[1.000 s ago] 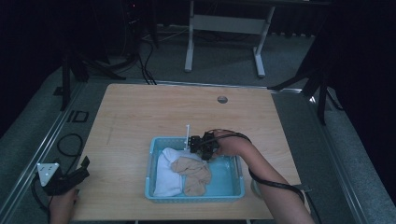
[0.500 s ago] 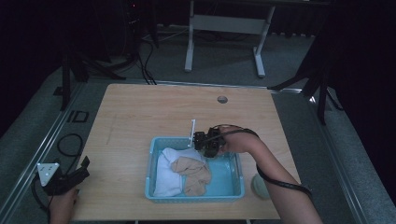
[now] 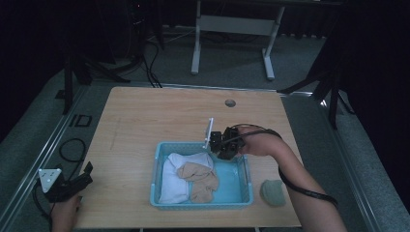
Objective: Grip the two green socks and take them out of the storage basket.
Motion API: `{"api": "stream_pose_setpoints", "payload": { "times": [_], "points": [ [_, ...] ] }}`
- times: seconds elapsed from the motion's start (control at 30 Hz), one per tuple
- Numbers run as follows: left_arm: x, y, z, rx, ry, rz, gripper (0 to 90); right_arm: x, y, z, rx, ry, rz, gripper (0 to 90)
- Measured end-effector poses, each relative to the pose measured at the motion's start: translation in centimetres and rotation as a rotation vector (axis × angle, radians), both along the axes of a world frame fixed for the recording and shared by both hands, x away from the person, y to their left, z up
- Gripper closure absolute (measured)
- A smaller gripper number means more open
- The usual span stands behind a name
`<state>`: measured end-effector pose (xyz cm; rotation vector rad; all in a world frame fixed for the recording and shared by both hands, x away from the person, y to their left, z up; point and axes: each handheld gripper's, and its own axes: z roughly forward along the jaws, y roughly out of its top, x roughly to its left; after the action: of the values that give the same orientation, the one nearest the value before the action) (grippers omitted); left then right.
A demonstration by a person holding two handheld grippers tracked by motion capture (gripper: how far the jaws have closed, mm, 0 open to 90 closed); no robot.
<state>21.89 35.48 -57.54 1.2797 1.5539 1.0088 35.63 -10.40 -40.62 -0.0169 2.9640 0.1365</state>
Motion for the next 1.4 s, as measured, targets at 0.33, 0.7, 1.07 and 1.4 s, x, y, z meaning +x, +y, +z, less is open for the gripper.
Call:
{"api": "stream_pose_setpoints", "payload": {
  "times": [0.33,0.7,1.07,1.4],
  "points": [
    [0.0,0.0,0.0,0.0,0.001,0.001,0.7,0.3,-4.0,1.9,0.031,-0.019,-0.068,77.3],
    [0.0,0.0,0.0,0.0,0.001,0.002,0.7,0.7,-9.6,2.6,0.034,-0.039,-0.169,77.3],
    [0.0,0.0,0.0,0.001,0.001,0.003,0.7,1.0,-13.6,1.4,0.044,-0.03,-0.246,77.3],
    [0.0,0.0,0.0,0.0,0.0,0.004,0.7,1.6,-15.3,-1.6,0.032,-0.006,-0.283,77.2]
  ]
}}
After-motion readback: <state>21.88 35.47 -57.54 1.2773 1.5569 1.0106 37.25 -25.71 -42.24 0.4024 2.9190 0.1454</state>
